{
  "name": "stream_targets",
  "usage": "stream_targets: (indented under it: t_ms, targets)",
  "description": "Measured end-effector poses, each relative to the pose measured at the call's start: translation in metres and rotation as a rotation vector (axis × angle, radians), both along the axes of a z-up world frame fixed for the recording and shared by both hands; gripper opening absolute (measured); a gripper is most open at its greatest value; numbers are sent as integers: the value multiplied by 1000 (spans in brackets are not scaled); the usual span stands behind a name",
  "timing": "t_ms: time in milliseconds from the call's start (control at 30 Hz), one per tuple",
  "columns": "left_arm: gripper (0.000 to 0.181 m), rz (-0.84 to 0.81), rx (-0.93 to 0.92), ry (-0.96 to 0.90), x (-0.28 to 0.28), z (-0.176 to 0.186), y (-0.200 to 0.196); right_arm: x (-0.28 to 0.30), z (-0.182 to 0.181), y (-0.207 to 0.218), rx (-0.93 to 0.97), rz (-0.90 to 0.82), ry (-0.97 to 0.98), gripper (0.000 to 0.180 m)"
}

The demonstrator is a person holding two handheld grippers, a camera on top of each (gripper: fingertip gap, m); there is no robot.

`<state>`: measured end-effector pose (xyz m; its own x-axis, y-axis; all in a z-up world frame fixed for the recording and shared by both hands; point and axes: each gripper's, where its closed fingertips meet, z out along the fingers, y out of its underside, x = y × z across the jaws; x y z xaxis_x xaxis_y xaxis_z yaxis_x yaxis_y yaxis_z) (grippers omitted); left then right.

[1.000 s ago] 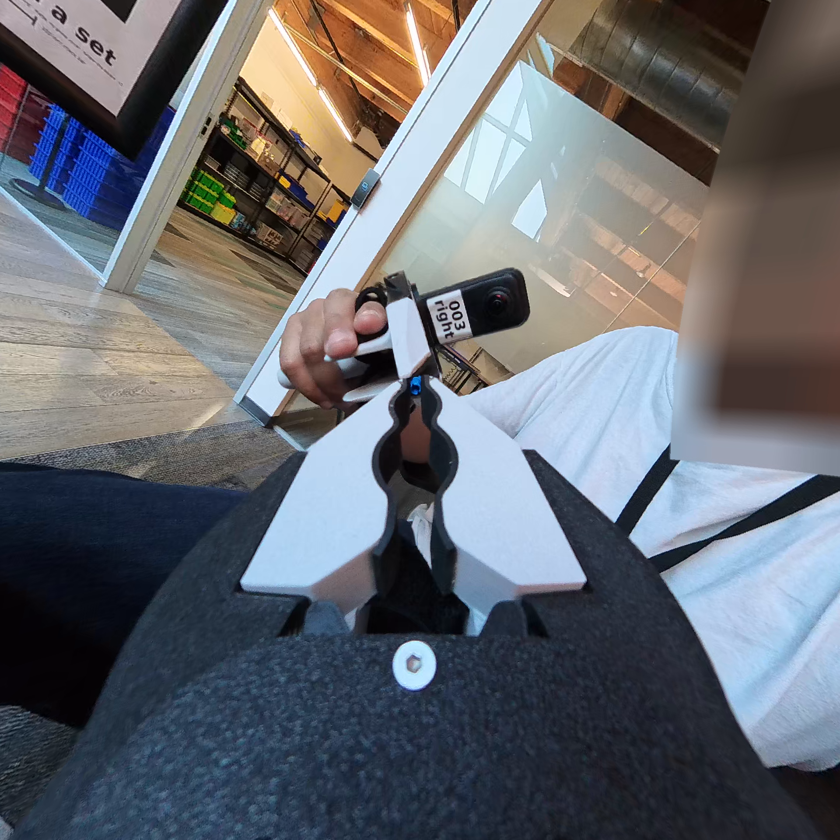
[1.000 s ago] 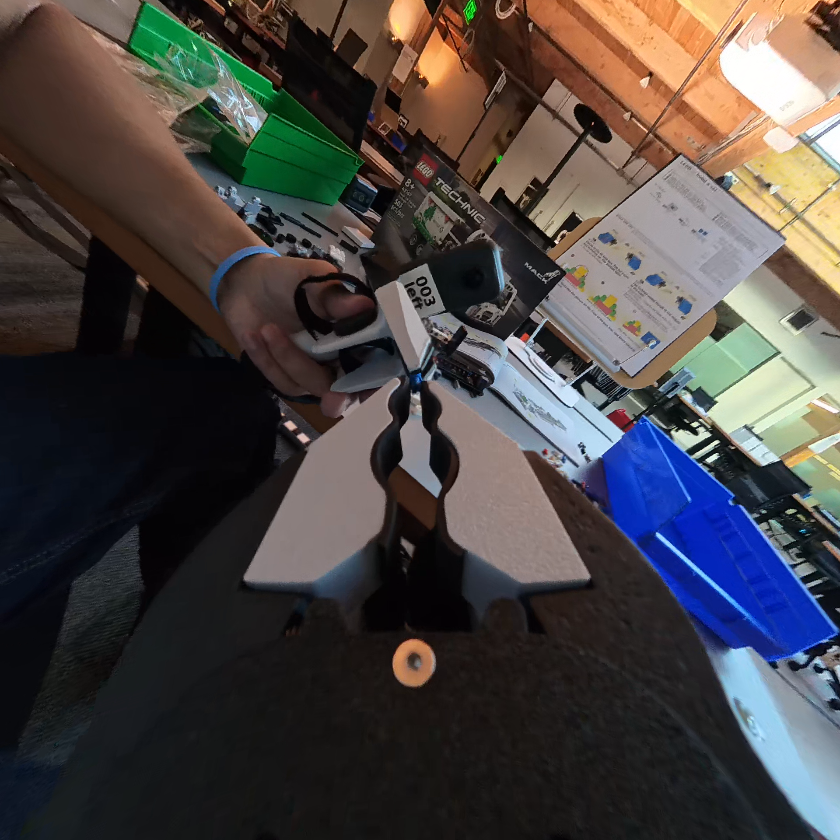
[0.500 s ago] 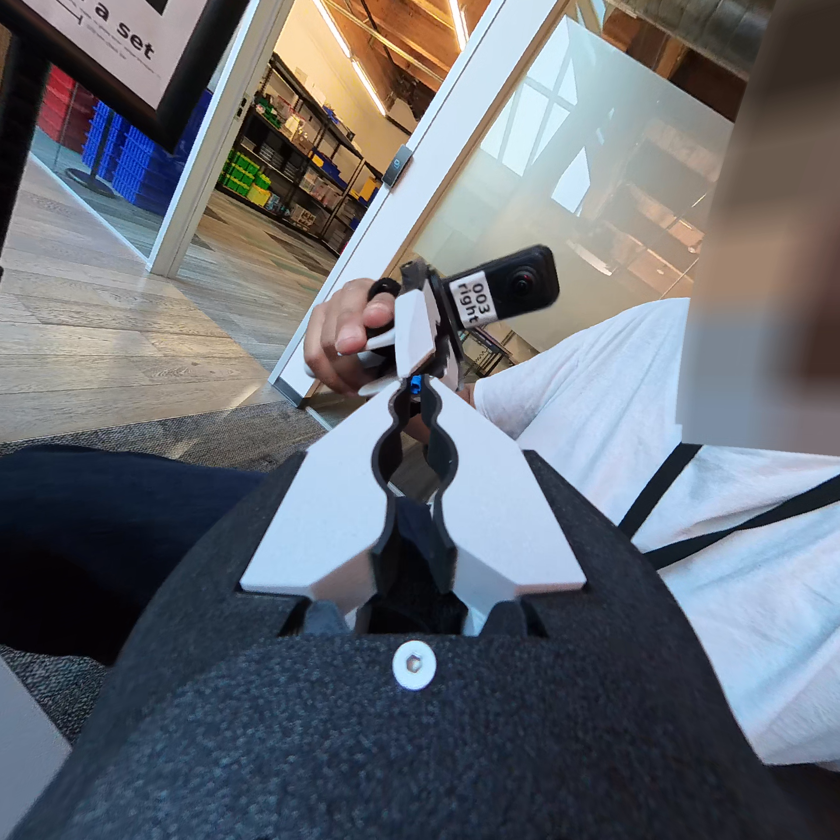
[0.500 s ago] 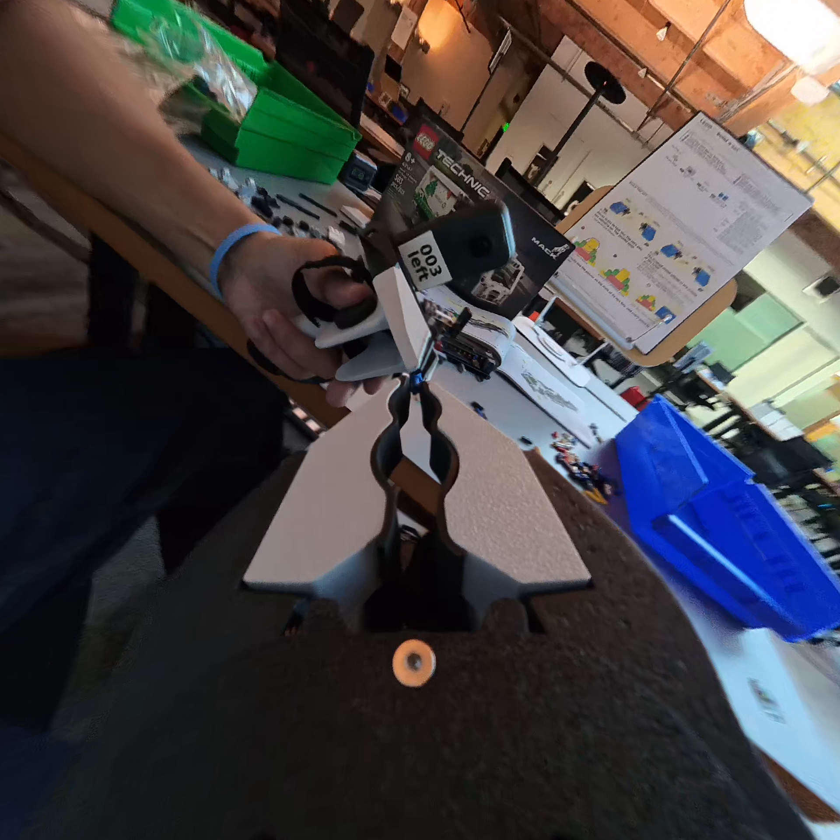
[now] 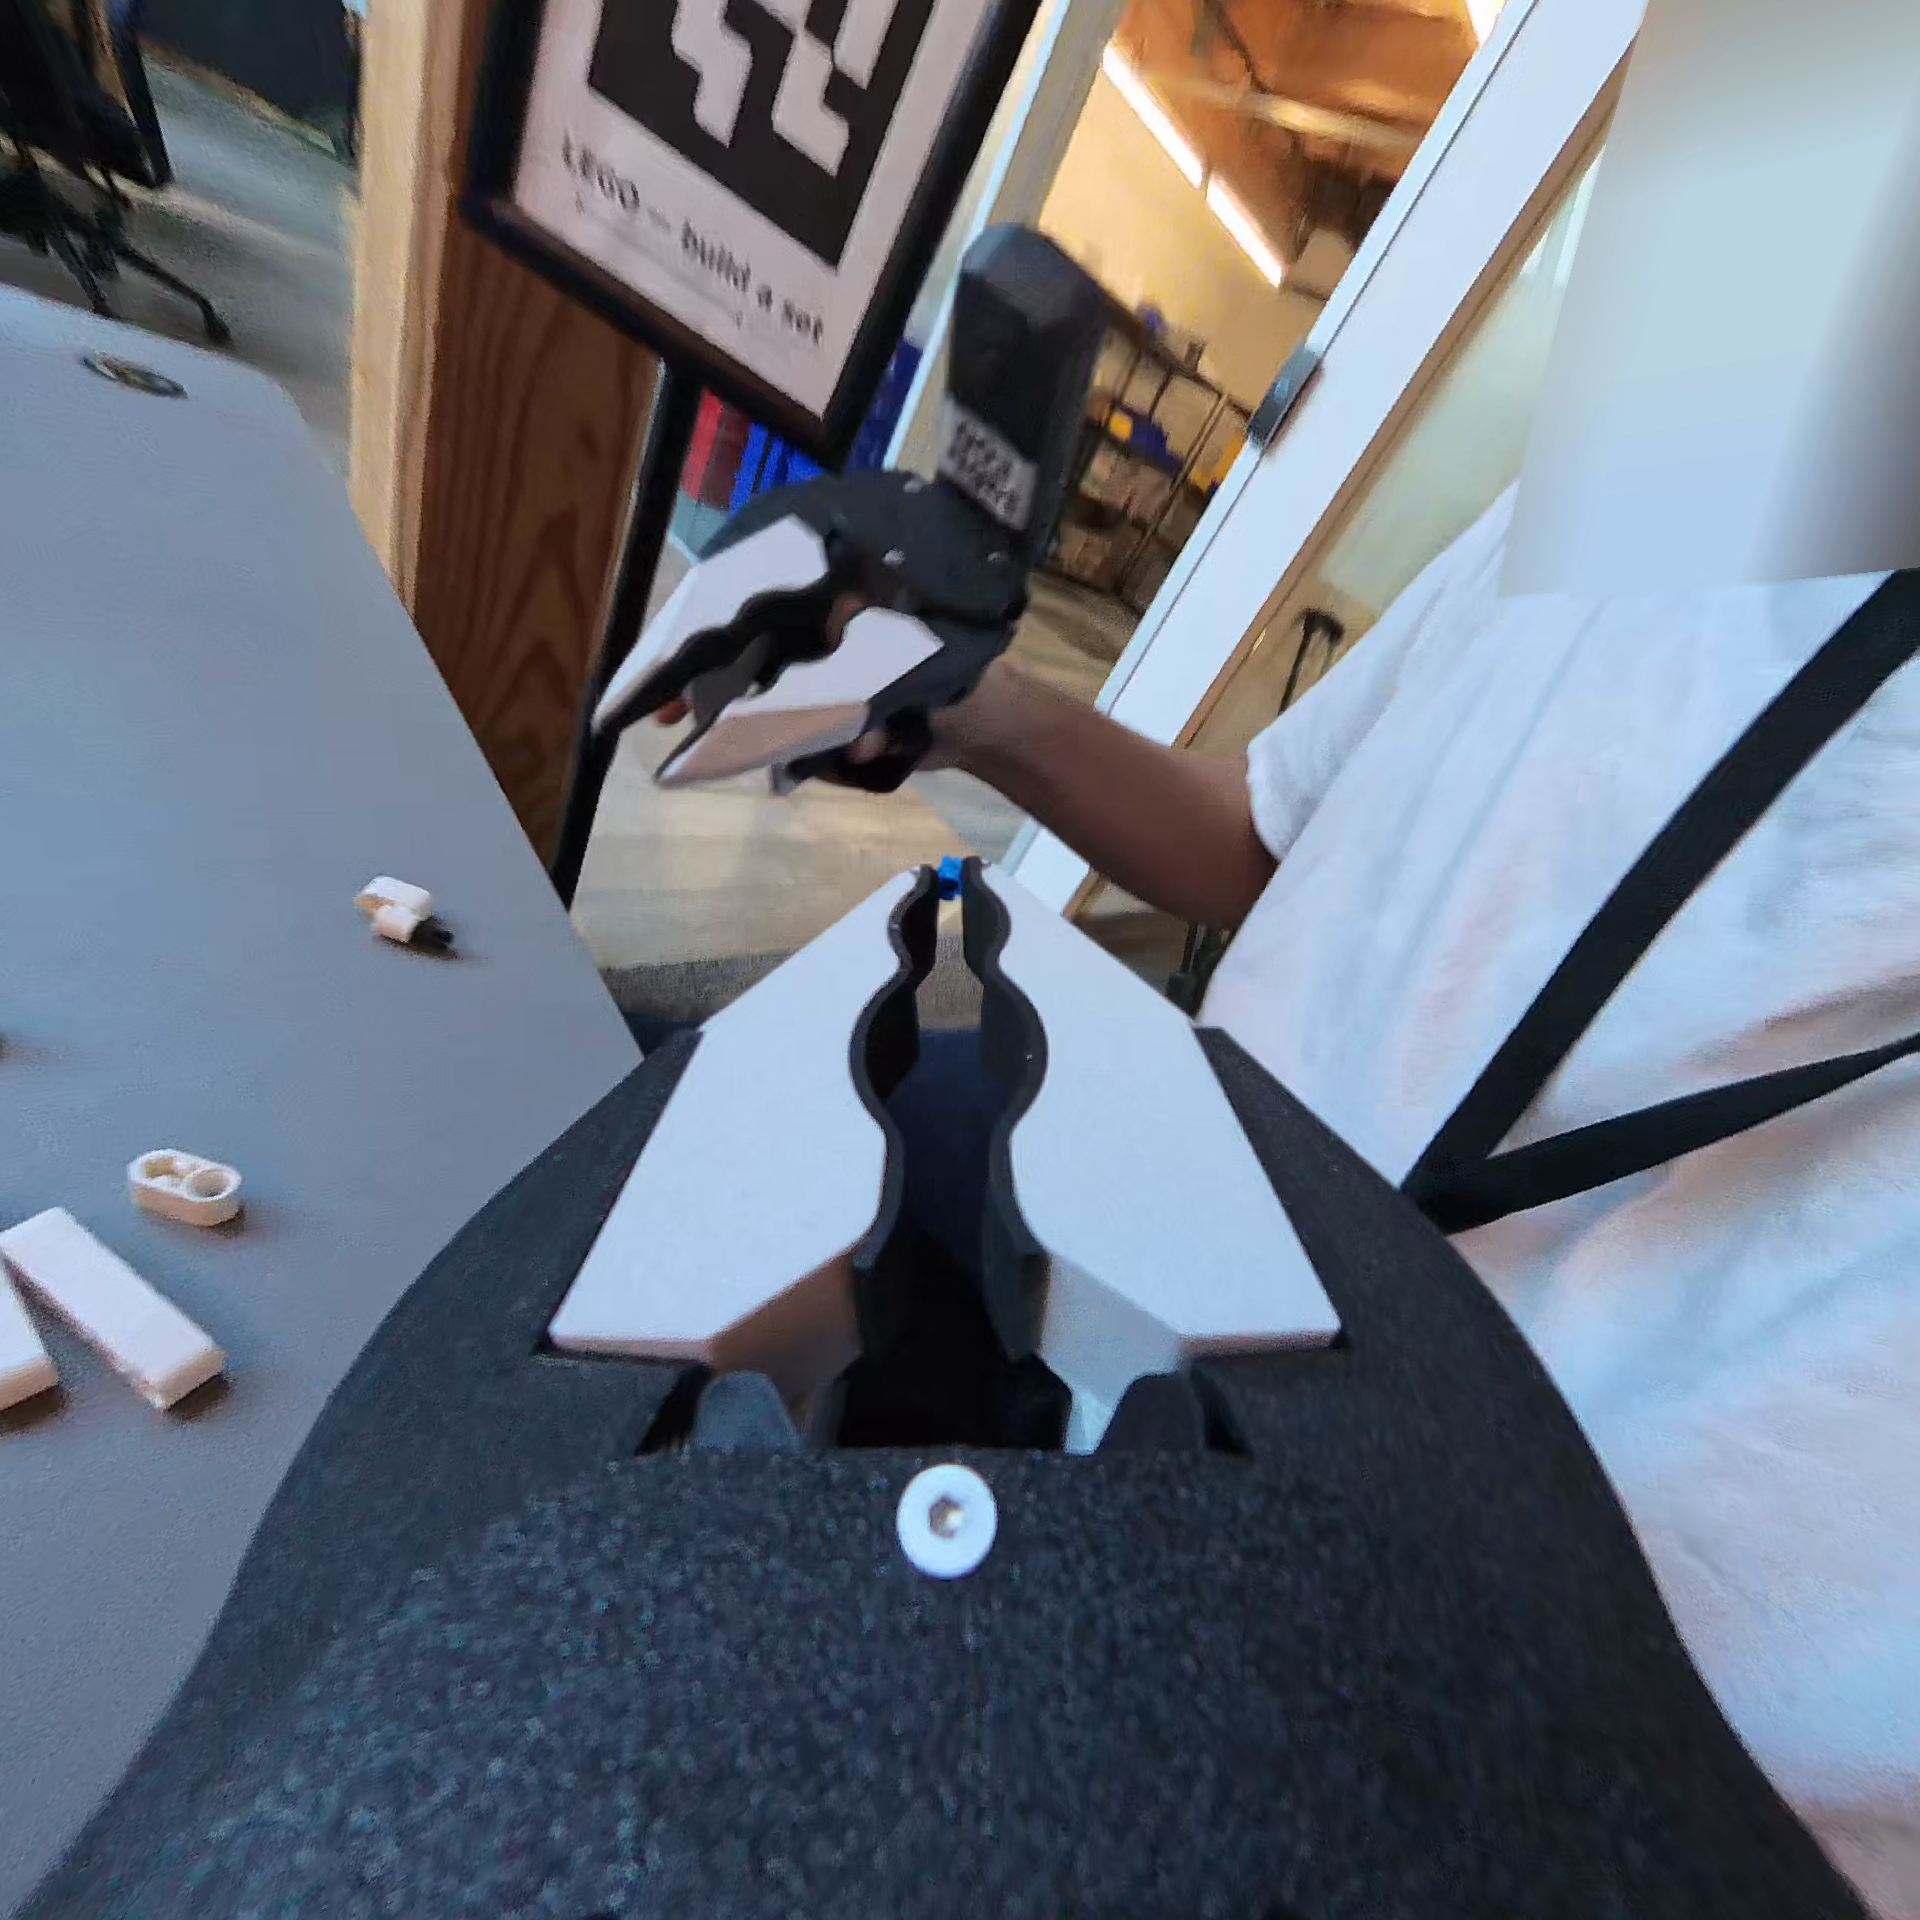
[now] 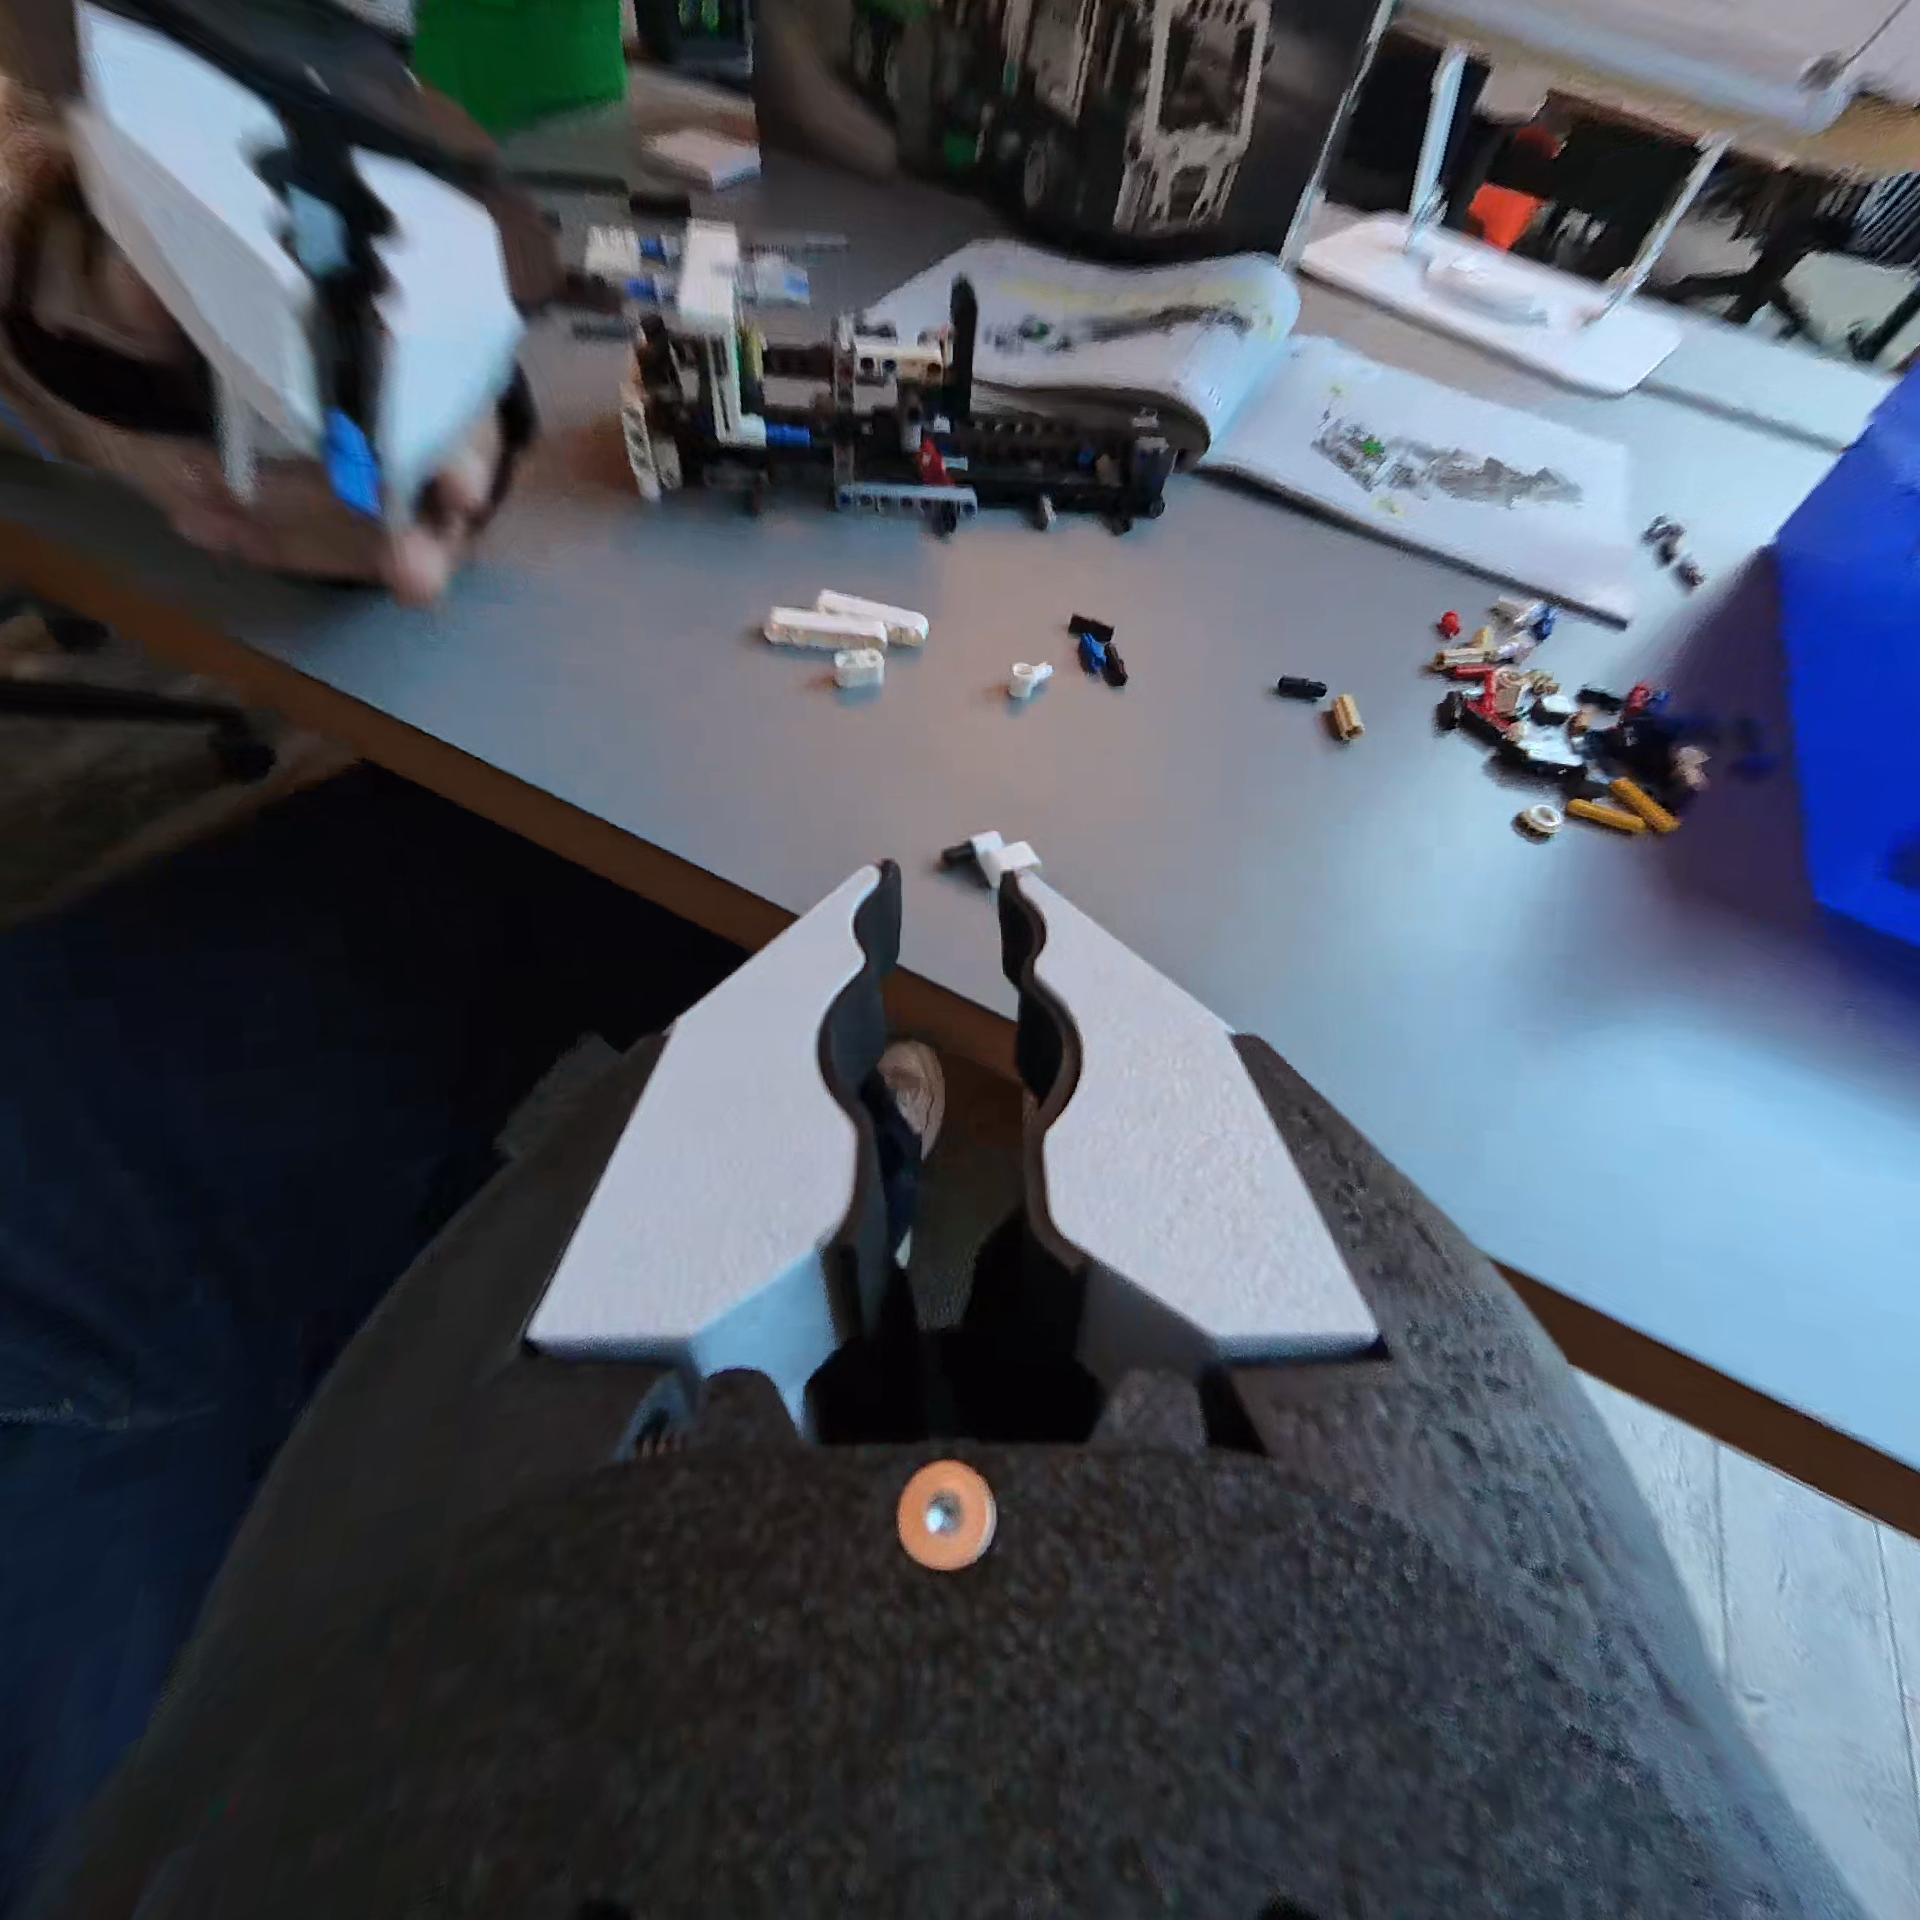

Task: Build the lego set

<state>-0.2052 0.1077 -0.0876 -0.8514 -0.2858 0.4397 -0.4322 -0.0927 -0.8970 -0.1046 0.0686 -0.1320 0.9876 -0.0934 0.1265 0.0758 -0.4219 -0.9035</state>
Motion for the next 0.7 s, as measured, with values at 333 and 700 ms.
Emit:
stream_targets:
  t_ms: [333, 700]
  targets:
    - [1, 51, -90, 5, 3, 9, 23, 13, -49, 31, -222, -181, 248, 37]
    - [1, 28, -159, 69, 9, 11, 27, 18, -53, 63, -245, -194, 115, 26]
